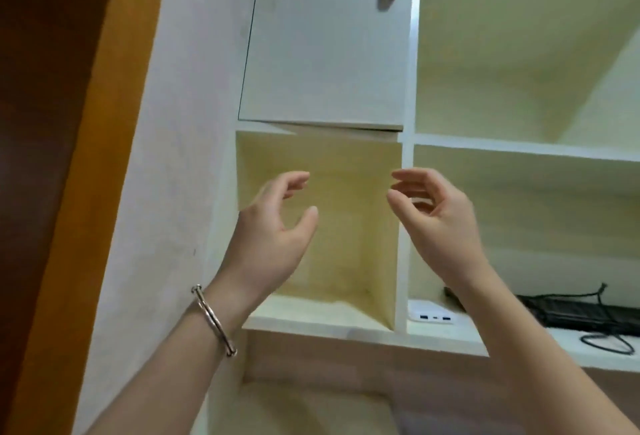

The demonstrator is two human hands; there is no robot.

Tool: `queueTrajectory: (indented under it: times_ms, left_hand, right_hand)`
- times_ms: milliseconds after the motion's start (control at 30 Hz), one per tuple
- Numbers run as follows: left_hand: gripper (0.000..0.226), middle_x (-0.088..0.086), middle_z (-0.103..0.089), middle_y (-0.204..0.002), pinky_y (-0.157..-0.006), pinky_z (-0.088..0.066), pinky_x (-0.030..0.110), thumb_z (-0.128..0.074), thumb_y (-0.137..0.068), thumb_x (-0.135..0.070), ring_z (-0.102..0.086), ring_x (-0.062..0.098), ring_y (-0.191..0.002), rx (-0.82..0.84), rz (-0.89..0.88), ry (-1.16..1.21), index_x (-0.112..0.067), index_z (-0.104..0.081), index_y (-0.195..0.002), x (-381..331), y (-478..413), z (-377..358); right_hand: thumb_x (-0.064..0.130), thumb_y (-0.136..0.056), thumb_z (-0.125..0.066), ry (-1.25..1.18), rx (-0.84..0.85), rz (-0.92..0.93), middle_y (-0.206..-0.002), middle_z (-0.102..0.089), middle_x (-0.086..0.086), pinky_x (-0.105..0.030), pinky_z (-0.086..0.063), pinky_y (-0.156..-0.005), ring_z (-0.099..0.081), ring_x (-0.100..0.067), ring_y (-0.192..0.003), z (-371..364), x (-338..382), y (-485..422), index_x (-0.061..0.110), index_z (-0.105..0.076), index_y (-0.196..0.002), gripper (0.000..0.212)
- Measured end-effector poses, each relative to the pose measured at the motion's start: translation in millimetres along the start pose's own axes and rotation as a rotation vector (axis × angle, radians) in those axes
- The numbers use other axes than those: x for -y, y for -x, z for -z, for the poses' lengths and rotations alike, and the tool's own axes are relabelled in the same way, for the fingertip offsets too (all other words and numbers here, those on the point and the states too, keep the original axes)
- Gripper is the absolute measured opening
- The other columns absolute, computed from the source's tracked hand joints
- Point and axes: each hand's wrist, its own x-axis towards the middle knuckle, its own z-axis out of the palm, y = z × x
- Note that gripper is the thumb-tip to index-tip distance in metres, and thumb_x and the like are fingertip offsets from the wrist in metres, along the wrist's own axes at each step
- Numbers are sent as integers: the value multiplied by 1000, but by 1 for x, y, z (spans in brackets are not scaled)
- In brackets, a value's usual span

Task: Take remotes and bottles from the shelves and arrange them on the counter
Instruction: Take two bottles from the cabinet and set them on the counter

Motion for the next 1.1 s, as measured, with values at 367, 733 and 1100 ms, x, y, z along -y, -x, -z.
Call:
queueTrajectory:
  times_ms: [367,733,1100]
  left_hand:
    - [60,7,-38,-143,-113,-26,33,-54,-82,-18,-32,25,-135,118,-165,-419,-16,-36,-139,-32,-146,-40]
    - [74,0,-9,-156,-112,-21,41,-51,-86,-20,-12,24,-141,67,-273,-668,-33,-12,-147,-26,-145,-46]
    - [82,17,-33,-148,-85,-51,45,-47,-71,5,-51,43,-117,-162,-610,-567,-39,-12,-132,-50,-135,-17]
  right_hand:
    - [15,-85,-54,44,-16,-94,-136,-51,-3,-33,-42,-99,-52,-20,-119,-6,5,-137,15,-39,-139,56]
    - [5,-83,-54,-639,-145,-234,-75,-54,-3,-32,-44,-71,-46,-16,-62,3,25,-146,14,-59,-87,11]
    - [4,-89,-52,-1034,-46,-81,-69,-64,-5,-18,-52,-60,-61,-12,-63,5,75,-124,13,-62,-77,18]
